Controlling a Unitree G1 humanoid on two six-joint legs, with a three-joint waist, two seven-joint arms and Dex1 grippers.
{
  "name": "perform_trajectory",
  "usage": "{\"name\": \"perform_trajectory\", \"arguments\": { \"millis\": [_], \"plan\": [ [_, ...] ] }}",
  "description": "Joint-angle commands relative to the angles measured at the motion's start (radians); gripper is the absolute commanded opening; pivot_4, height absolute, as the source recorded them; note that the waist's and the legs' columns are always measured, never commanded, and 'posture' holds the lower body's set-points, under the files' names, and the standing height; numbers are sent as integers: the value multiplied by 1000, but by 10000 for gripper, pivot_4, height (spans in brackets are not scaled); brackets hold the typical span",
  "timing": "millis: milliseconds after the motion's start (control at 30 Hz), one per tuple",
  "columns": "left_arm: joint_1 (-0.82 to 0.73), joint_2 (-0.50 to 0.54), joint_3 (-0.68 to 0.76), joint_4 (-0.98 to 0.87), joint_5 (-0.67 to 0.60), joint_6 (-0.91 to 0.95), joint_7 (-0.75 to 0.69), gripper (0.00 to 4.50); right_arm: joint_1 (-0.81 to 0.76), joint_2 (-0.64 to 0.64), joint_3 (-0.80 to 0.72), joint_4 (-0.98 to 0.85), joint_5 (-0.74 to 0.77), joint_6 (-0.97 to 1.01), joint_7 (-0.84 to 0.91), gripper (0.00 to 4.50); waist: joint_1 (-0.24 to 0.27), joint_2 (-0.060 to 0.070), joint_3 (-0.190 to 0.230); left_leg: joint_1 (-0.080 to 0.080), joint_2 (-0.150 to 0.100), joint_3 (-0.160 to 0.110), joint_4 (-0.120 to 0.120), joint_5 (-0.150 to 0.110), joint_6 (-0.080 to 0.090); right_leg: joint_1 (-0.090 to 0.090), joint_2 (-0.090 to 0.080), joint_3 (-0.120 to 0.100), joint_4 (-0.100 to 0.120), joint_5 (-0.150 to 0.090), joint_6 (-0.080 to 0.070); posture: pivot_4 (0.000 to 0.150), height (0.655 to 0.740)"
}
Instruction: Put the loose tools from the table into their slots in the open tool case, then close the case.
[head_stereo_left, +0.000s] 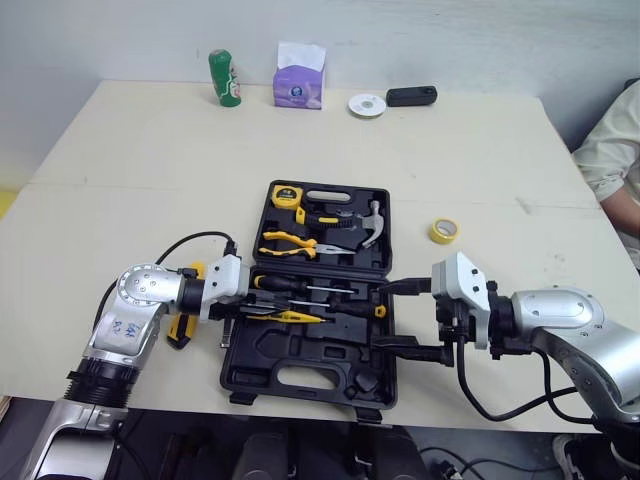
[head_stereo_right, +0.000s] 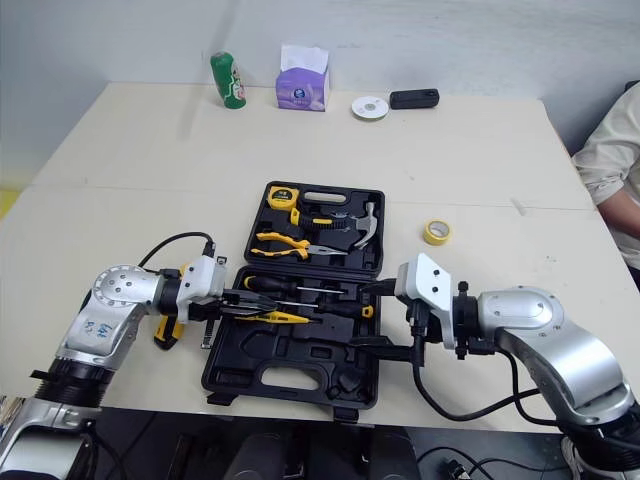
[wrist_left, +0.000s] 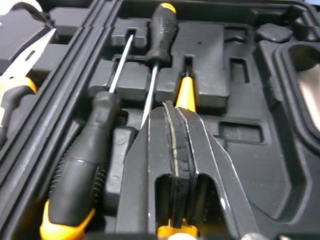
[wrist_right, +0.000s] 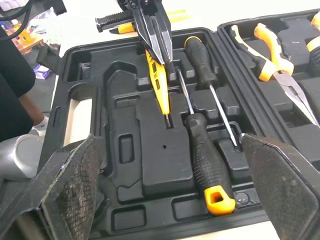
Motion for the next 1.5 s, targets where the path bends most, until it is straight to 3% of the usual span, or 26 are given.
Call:
{"name": "perform_trajectory", "arguments": {
  "millis": [33,533,800,1133,1267,1300,1367,1500],
  "plan": [
    [-5,-2,-5,2,11,-34,-4,369,-8,-7,-21,-17,14,-9,14,45000,0,0,0,0,0,0,0,0,0,0,0,0,0,0,0,1500,7316],
    [-6,23,-100,120,182,-109,48,369,-7,-20,-23,-23,11,9,17,45000,-5,3,-2,4,0,1,0,0,0,2,0,1,0,0,0,1500,7316],
    [22,8,-94,102,138,-113,45,369,9,-29,-28,-16,-3,3,15,45000,-13,6,-4,6,1,1,0,0,-1,2,-1,2,0,-1,-1,1500,7316],
    [40,44,-135,145,218,-139,64,369,-13,-15,-10,-6,-4,10,3,45000,-24,7,-6,7,1,1,0,0,-1,3,-1,2,1,-1,-1,1500,7316],
    [27,33,-114,135,180,-119,80,369,-25,-10,-3,2,-7,10,2,45000,-25,8,-8,7,1,0,0,0,-1,3,-1,2,0,-1,-1,1500,7316],
    [14,20,-73,97,111,-44,96,369,-38,3,-4,11,-10,2,-6,45000,-25,8,-8,7,1,0,0,0,-1,3,-1,2,1,-1,-1,1500,7316],
    [-7,7,17,12,-34,110,138,6589,-73,37,-13,36,-2,-7,-25,45000,-24,8,-9,7,1,0,0,0,-1,3,-2,2,0,-1,-1,1500,7316],
    [58,47,178,-153,-194,284,233,18974,-125,78,-25,71,31,-10,-20,45000,-27,7,-9,6,1,0,0,0,-1,3,-2,2,1,-1,-1,1500,7316]
  ]
}}
